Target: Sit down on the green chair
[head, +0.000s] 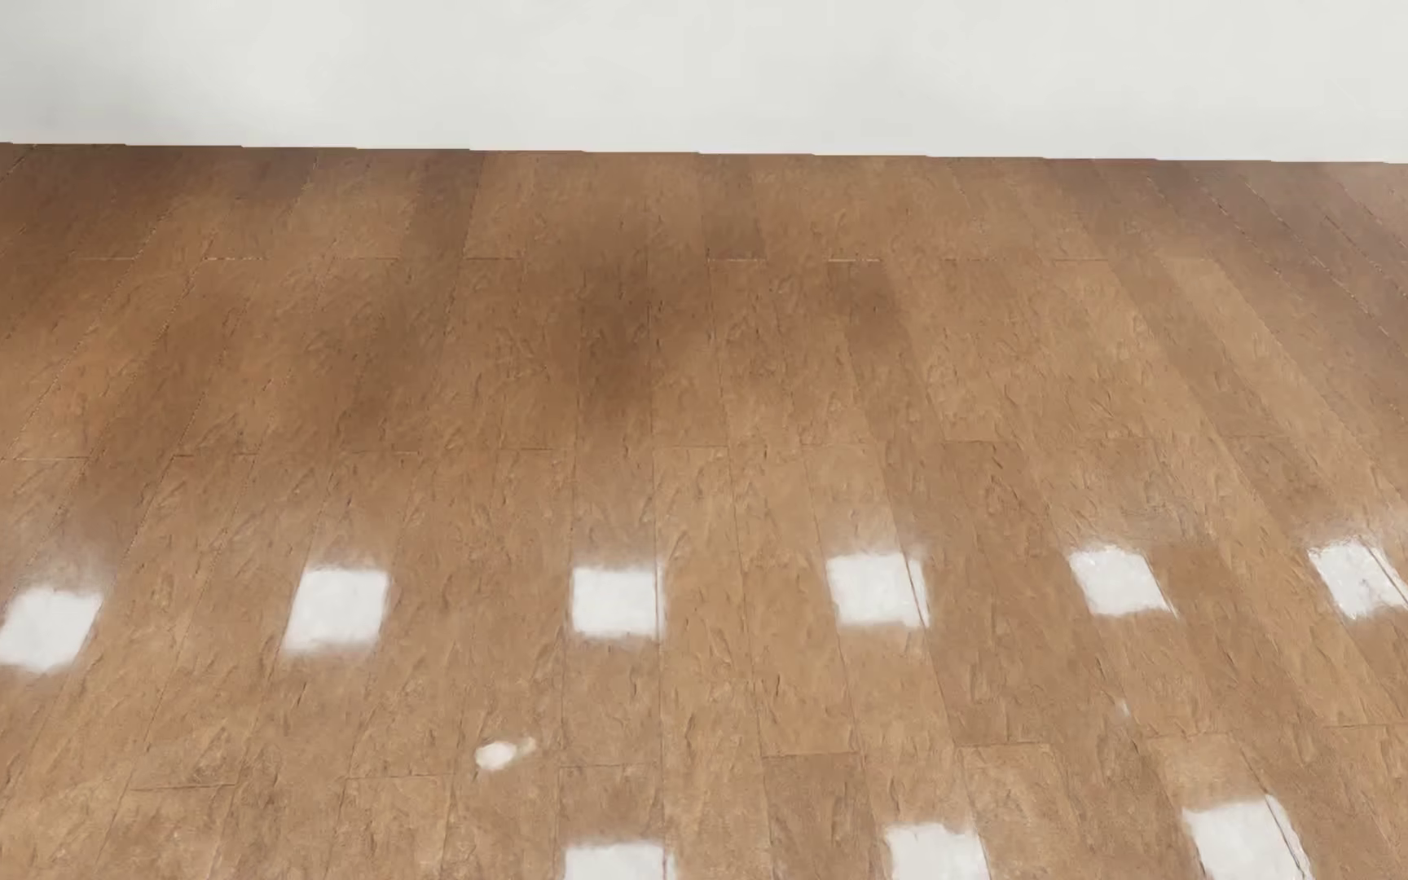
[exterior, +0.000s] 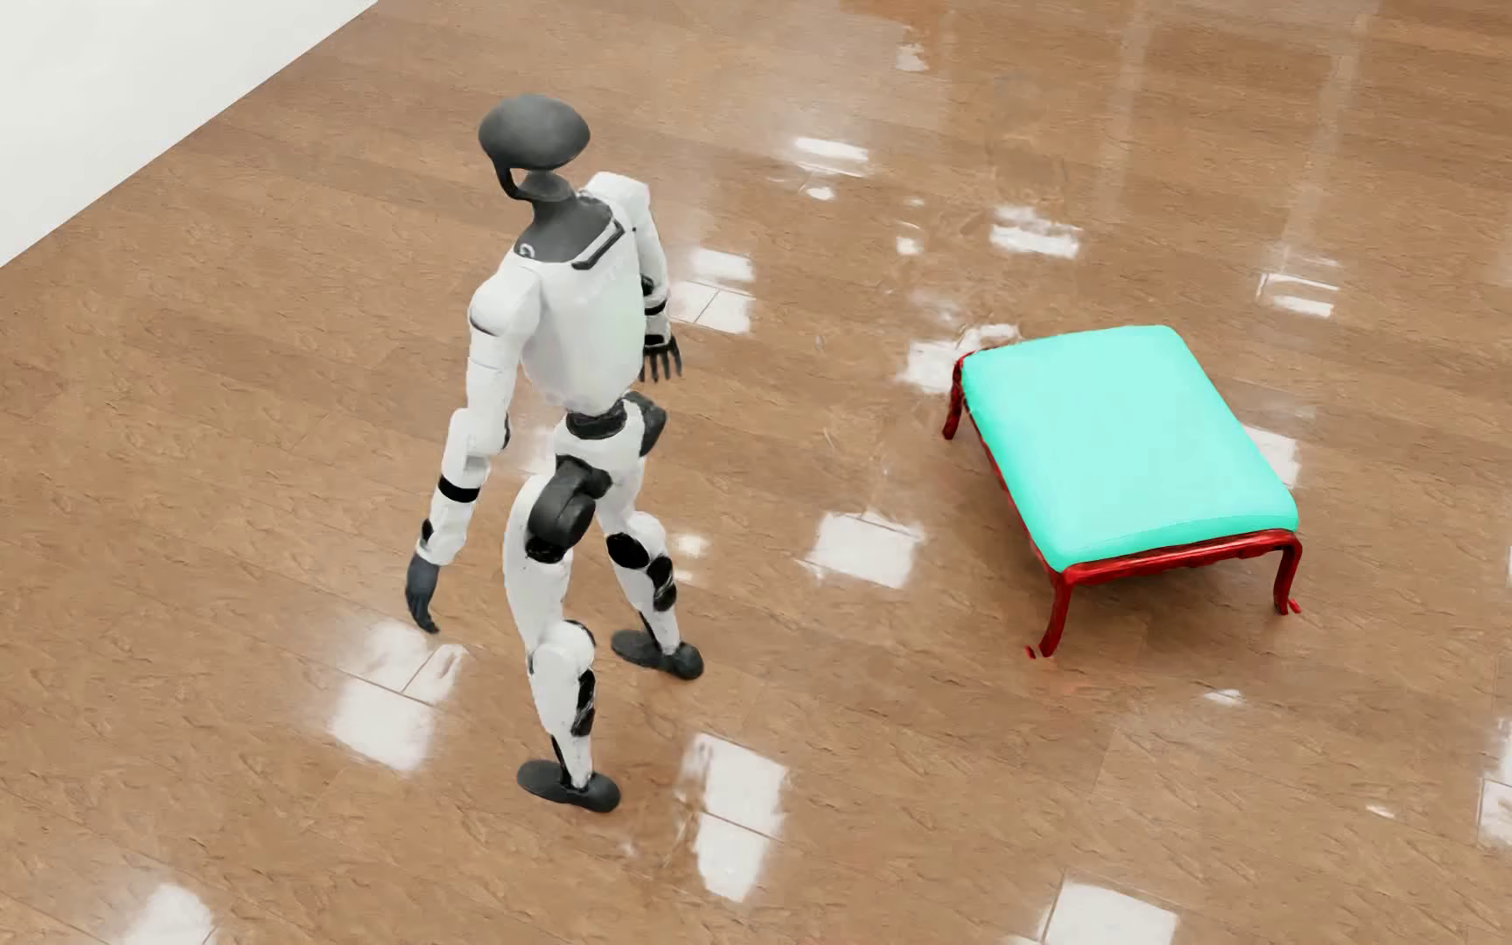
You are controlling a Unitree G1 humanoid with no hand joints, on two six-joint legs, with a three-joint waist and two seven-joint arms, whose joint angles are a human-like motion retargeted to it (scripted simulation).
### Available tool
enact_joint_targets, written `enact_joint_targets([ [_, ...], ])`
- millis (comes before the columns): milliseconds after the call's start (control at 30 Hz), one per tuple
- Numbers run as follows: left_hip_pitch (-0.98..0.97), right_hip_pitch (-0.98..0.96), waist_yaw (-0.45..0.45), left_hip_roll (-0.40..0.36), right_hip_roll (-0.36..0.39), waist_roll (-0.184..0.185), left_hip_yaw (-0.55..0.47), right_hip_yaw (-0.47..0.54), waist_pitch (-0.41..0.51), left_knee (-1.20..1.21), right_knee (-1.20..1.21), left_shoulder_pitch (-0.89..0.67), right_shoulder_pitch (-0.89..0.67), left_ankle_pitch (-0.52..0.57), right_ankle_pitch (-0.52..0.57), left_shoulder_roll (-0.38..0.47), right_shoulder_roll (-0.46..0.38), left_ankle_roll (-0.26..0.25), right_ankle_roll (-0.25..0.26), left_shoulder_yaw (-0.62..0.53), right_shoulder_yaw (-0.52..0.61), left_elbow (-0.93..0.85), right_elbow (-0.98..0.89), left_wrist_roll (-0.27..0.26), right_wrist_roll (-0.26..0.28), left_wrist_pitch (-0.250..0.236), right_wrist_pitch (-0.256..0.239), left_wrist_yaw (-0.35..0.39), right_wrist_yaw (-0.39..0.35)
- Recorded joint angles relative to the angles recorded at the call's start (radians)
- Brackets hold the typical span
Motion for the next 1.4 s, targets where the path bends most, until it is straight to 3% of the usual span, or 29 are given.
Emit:
enact_joint_targets([
  [133,0.005,-0.001,0.002,-0.022,-0.026,0.002,0.008,-0.004,0.002,0.017,0.004,-0.006,0.013,-0.025,0.011,-0.007,0.003,0.010,0.009,0.005,0.009,-0.006,-0.006,0.008,-0.025,-0.011,0.006,0.004,0.017],
  [300,0.000,-0.014,0.010,-0.064,-0.052,0.005,-0.035,0.023,0.007,0.102,0.016,0.011,0.001,-0.131,0.033,-0.017,-0.015,0.028,0.020,-0.009,0.015,-0.024,-0.018,0.015,-0.009,-0.023,0.006,-0.010,0.013],
  [467,0.029,-0.082,-0.023,-0.058,-0.048,-0.016,0.047,0.064,0.026,0.077,0.008,0.023,-0.031,-0.124,0.092,0.014,0.009,0.035,0.044,-0.048,-0.016,-0.052,-0.053,0.047,-0.028,-0.031,-0.002,-0.040,0.001],
  [500,0.040,-0.109,-0.030,-0.057,-0.038,-0.019,0.059,0.074,0.031,0.057,0.017,0.028,-0.032,-0.128,0.099,0.035,0.018,0.046,0.049,-0.058,-0.013,-0.069,-0.064,0.069,-0.044,-0.030,-0.009,-0.052,0.007],
  [600,0.084,-0.140,-0.053,-0.051,-0.023,-0.028,0.111,0.040,0.060,0.017,0.091,0.031,-0.029,-0.126,0.067,0.064,0.028,0.079,0.019,-0.041,-0.041,-0.075,-0.064,0.056,-0.101,-0.043,-0.013,-0.035,0.047],
  [800,0.185,-0.152,-0.055,-0.040,-0.101,-0.020,0.195,-0.015,0.076,0.001,0.112,0.054,0.004,-0.142,0.052,0.059,0.004,0.173,0.019,-0.009,-0.107,-0.073,-0.046,0.074,-0.118,-0.060,-0.026,-0.028,0.069],
  [900,0.247,-0.149,-0.055,-0.039,-0.113,-0.018,0.238,-0.076,0.097,-0.010,0.075,0.035,0.002,-0.105,0.030,0.052,-0.005,0.222,-0.016,-0.022,-0.136,-0.075,-0.045,0.094,-0.151,-0.075,-0.058,-0.020,0.067],
  [933,0.252,-0.186,-0.064,-0.046,-0.081,-0.026,0.238,-0.056,0.039,-0.041,0.093,0.066,0.047,-0.155,-0.004,0.043,-0.003,0.143,-0.001,-0.007,-0.117,-0.071,-0.079,0.014,-0.101,-0.052,0.027,0.041,0.089],
  [967,0.262,-0.173,-0.063,-0.039,-0.060,-0.024,0.244,-0.062,0.035,-0.023,0.075,0.069,0.058,-0.147,0.011,0.043,-0.005,0.138,-0.010,-0.007,-0.119,-0.086,-0.083,0.012,-0.110,-0.054,0.025,0.046,0.094],
  [1000,0.259,-0.167,-0.063,-0.007,-0.034,-0.013,0.245,-0.040,0.033,0.031,0.048,0.069,0.063,-0.147,0.083,0.039,-0.006,0.112,0.012,-0.003,-0.102,-0.092,-0.080,-0.006,-0.106,-0.060,0.022,0.067,0.090],
  [1100,0.211,-0.105,-0.057,0.110,0.044,-0.005,0.241,-0.031,0.045,0.297,0.034,0.079,0.079,-0.088,0.078,0.051,-0.011,-0.014,-0.048,-0.009,-0.052,-0.104,-0.089,-0.060,-0.116,-0.058,0.013,0.066,0.087],
  [1167,0.101,-0.032,-0.034,0.153,0.071,-0.006,0.190,-0.029,0.060,0.523,-0.030,0.060,0.076,-0.042,0.082,0.040,-0.026,-0.039,-0.099,-0.010,-0.060,-0.102,-0.097,-0.060,-0.106,-0.048,0.022,0.071,0.086],
  [1200,0.049,0.010,-0.019,0.138,0.077,-0.004,0.150,-0.021,0.074,0.607,-0.060,0.057,0.069,-0.064,0.084,0.025,-0.038,-0.037,-0.107,-0.009,-0.046,-0.104,-0.097,-0.078,-0.090,-0.048,0.029,0.085,0.084],
  [1233,0.001,0.047,0.000,0.098,0.084,-0.004,0.105,-0.012,0.080,0.660,-0.088,0.057,0.065,-0.105,0.083,0.014,-0.046,0.011,-0.113,-0.018,-0.030,-0.105,-0.096,-0.095,-0.084,-0.048,0.037,0.080,0.084],
  [1267,-0.053,0.071,0.018,0.058,0.088,-0.002,0.063,-0.006,0.088,0.693,-0.095,0.054,0.056,-0.140,0.071,0.006,-0.054,0.046,-0.116,-0.017,-0.005,-0.107,-0.095,-0.077,-0.078,-0.049,0.036,0.060,0.083],
  [1333,-0.182,0.087,0.047,-0.006,0.090,0.008,0.004,-0.009,0.095,0.697,-0.062,0.053,0.031,-0.165,0.029,-0.006,-0.072,0.009,-0.124,0.006,0.031,-0.118,-0.103,-0.033,-0.081,-0.053,0.033,0.031,0.091],
  [1400,-0.275,0.138,0.062,-0.074,0.097,0.013,-0.030,0.001,0.098,0.572,-0.087,0.054,0.010,-0.185,0.004,-0.012,-0.079,0.025,-0.129,0.006,0.058,-0.111,-0.118,-0.035,-0.075,-0.051,0.036,0.026,0.089],
])
